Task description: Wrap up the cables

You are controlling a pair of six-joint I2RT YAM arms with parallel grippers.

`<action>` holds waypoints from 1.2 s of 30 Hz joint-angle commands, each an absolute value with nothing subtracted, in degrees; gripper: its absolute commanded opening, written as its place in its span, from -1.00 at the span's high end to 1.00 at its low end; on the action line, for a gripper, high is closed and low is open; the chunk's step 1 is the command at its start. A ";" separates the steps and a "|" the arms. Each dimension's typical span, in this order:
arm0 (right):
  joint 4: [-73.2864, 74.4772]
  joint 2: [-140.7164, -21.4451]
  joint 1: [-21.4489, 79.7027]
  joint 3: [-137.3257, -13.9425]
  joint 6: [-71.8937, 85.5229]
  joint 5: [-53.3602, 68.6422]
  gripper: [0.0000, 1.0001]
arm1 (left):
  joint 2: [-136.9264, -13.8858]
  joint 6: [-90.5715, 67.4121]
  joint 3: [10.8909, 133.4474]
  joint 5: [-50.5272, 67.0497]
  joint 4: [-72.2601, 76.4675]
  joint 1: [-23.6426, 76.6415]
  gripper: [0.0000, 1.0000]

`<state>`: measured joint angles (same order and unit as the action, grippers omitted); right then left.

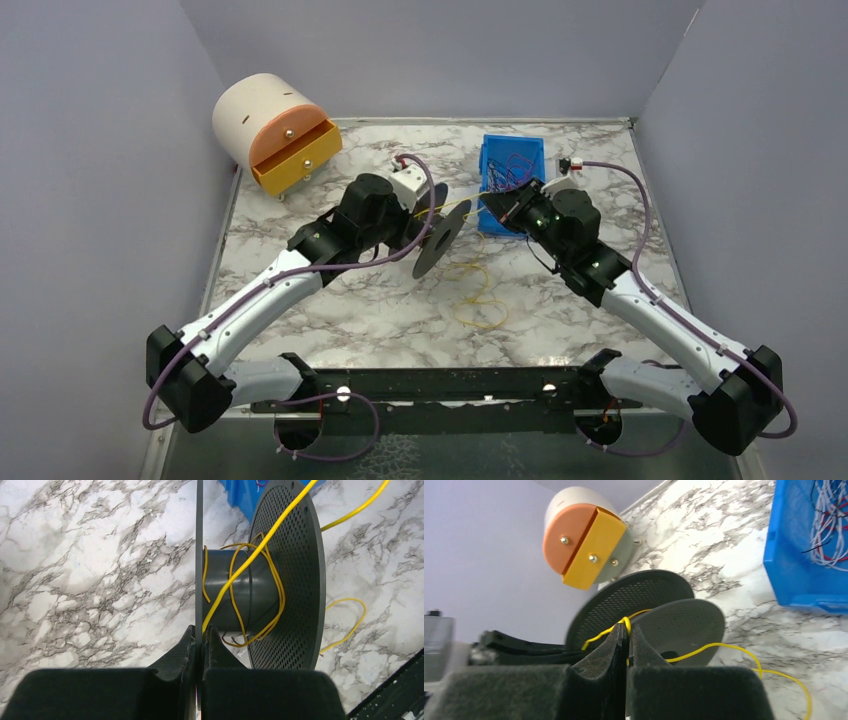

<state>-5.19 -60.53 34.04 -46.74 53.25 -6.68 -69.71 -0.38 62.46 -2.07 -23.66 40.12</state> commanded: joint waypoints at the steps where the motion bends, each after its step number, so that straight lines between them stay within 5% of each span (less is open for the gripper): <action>1: -2.46 -58.04 33.57 -46.60 43.05 -11.84 0.90 | -64.56 -1.76 65.48 -5.01 -28.21 39.84 1.00; 20: -0.50 -61.95 33.52 -42.16 34.18 -19.82 0.66 | -58.32 -0.89 73.13 -0.59 -39.50 39.86 1.00; 36: -13.09 -68.93 33.52 -36.95 32.73 -4.63 0.16 | -57.82 -4.63 82.27 1.57 -41.33 39.82 1.00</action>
<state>-6.66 -68.86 33.74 -38.76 34.83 -10.52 -58.54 -1.93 78.83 2.15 -43.90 40.10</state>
